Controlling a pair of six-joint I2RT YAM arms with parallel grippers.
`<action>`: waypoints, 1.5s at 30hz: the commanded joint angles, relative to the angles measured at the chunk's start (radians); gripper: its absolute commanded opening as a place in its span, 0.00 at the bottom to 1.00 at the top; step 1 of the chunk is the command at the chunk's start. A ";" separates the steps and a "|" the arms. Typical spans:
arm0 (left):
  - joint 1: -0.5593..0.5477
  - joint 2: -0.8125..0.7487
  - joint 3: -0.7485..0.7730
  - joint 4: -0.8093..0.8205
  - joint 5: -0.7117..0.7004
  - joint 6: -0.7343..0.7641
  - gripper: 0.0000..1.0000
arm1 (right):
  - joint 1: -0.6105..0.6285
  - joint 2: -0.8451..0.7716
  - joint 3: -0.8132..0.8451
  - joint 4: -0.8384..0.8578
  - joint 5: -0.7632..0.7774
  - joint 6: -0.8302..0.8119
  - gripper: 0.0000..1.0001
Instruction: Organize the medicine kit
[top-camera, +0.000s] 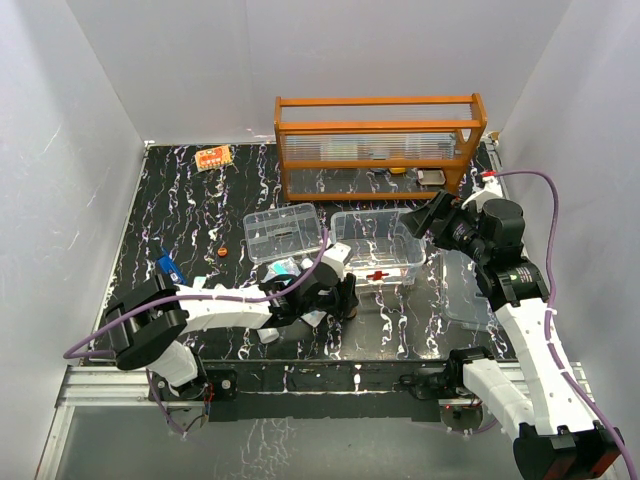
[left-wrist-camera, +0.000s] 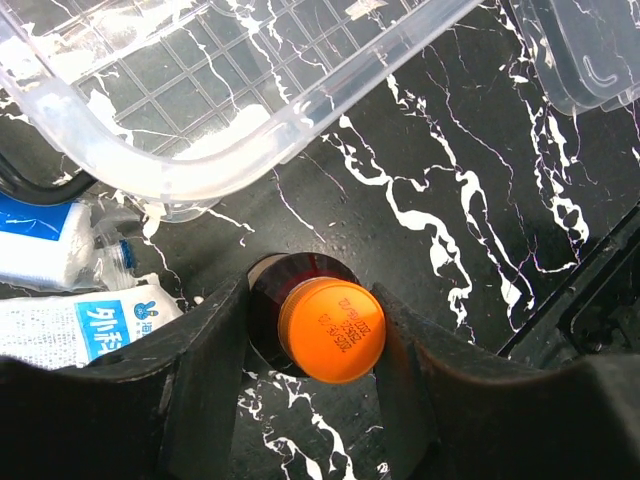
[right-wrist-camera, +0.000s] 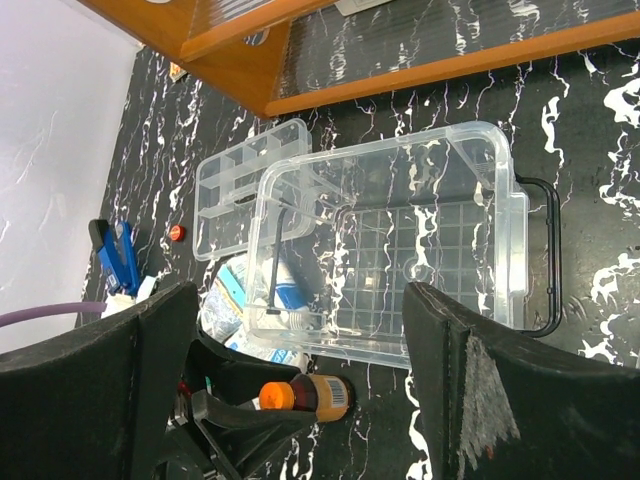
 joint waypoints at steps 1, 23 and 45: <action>-0.006 -0.054 0.003 0.018 0.000 0.031 0.43 | -0.005 -0.006 -0.008 0.059 -0.042 -0.057 0.81; 0.172 -0.309 0.372 -0.488 0.355 -0.059 0.38 | 0.001 0.017 0.000 0.306 -0.718 -0.238 0.85; 0.454 -0.244 0.457 -0.351 0.786 -0.393 0.38 | 0.255 0.142 -0.041 0.537 -0.610 -0.189 0.90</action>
